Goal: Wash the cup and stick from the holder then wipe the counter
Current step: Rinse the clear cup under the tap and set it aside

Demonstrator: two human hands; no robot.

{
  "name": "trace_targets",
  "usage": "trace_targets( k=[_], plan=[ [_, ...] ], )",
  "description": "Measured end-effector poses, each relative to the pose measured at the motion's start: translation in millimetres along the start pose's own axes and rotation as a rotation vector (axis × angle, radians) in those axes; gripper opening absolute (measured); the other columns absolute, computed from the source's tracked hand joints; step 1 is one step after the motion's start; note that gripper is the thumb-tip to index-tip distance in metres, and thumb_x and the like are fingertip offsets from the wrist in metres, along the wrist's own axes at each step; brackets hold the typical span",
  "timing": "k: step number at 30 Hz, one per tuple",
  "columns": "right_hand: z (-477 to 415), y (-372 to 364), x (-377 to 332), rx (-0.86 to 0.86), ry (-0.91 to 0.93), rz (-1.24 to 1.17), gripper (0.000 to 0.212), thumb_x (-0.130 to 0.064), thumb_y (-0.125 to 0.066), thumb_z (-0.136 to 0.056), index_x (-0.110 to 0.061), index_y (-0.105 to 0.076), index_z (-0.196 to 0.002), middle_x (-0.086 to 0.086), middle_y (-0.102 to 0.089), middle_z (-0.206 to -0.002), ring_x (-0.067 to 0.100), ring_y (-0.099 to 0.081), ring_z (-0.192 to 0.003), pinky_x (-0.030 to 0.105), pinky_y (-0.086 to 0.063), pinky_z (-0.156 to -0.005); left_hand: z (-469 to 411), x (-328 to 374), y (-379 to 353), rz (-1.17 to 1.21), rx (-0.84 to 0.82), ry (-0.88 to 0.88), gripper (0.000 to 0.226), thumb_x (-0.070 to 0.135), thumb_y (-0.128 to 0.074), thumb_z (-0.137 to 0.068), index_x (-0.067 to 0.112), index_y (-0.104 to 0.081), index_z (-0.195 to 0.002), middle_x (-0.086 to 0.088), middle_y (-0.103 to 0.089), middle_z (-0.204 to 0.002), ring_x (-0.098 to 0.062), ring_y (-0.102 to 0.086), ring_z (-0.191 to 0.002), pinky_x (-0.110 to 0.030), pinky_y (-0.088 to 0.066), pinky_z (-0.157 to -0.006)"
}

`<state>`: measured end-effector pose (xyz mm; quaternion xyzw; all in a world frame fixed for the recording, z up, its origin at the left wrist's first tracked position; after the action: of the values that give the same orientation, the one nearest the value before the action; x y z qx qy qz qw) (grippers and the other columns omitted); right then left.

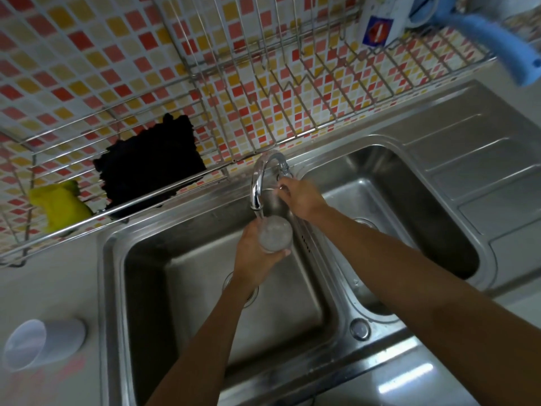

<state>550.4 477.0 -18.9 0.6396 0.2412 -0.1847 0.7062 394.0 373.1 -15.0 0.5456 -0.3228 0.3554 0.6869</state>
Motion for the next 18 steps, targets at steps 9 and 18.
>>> trace_targets(
  k=[9,18],
  plan=[
    [3.2,-4.5,25.2,0.133,-0.099,-0.361,0.018,-0.028,-0.046,-0.100,-0.016,-0.058,-0.103,-0.001,-0.059,-0.077,0.007,-0.053,-0.061,0.016,-0.033,-0.053,-1.5,1.3,5.1,0.003,0.017,-0.016,0.082,0.036,-0.089,-0.058,0.028,-0.049,-0.128,0.009,-0.057,-0.126,-0.011,-0.055,-0.113,-0.033,-0.051,-0.093],
    [4.1,-4.1,22.3,0.132,-0.168,-0.448,0.019,-0.027,-0.046,-0.099,-0.015,-0.059,-0.105,0.007,-0.064,-0.091,0.020,-0.061,-0.078,0.030,-0.050,-0.064,-9.3,8.8,7.3,0.034,0.079,-0.027,0.073,0.033,-0.090,-0.058,0.029,-0.051,-0.120,0.008,-0.060,-0.116,-0.012,-0.058,-0.106,-0.030,-0.053,-0.086]
  ],
)
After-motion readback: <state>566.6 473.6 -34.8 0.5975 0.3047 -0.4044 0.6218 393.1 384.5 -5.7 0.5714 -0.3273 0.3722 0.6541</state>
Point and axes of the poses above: each hand's wrist, its own z-axis away from the middle knuckle, its own y-axis out of the back of the hand, x = y × z, the point moved 5 cm from there along -z, towards the middle knuckle
